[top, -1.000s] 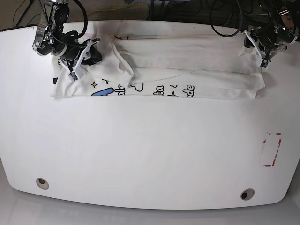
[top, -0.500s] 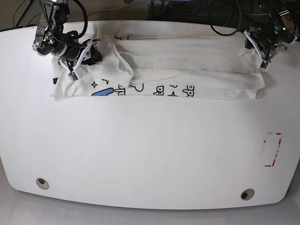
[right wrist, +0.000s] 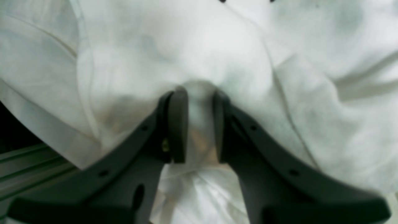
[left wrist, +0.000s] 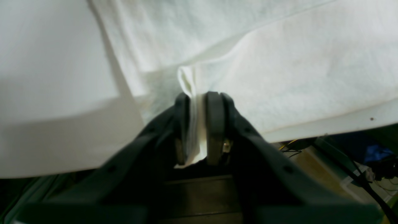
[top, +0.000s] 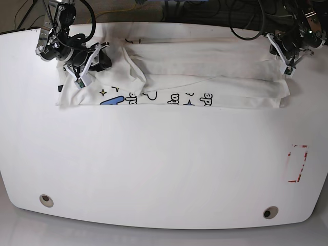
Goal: Layout the t-shirt on the table in an organized manner, then fold the t-shirt properly
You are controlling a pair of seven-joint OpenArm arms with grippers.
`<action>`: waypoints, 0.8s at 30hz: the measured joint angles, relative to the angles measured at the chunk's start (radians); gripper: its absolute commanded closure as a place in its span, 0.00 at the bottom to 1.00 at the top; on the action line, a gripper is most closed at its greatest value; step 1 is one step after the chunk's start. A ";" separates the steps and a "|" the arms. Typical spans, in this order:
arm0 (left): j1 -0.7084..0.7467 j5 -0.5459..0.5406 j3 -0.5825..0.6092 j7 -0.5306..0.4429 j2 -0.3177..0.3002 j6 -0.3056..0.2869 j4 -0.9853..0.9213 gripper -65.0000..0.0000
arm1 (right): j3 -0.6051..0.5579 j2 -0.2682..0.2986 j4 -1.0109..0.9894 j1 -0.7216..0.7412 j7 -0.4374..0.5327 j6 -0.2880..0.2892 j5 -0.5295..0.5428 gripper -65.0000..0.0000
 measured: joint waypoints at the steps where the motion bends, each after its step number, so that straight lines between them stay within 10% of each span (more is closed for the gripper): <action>1: 0.000 0.000 0.000 0.000 0.000 0.000 0.000 0.84 | 0.000 0.000 0.000 0.000 0.000 0.000 0.000 0.78; 24: 0.000 0.000 -0.002 0.000 0.000 0.000 0.001 0.75 | 0.000 0.000 0.000 0.000 0.000 0.000 0.000 0.78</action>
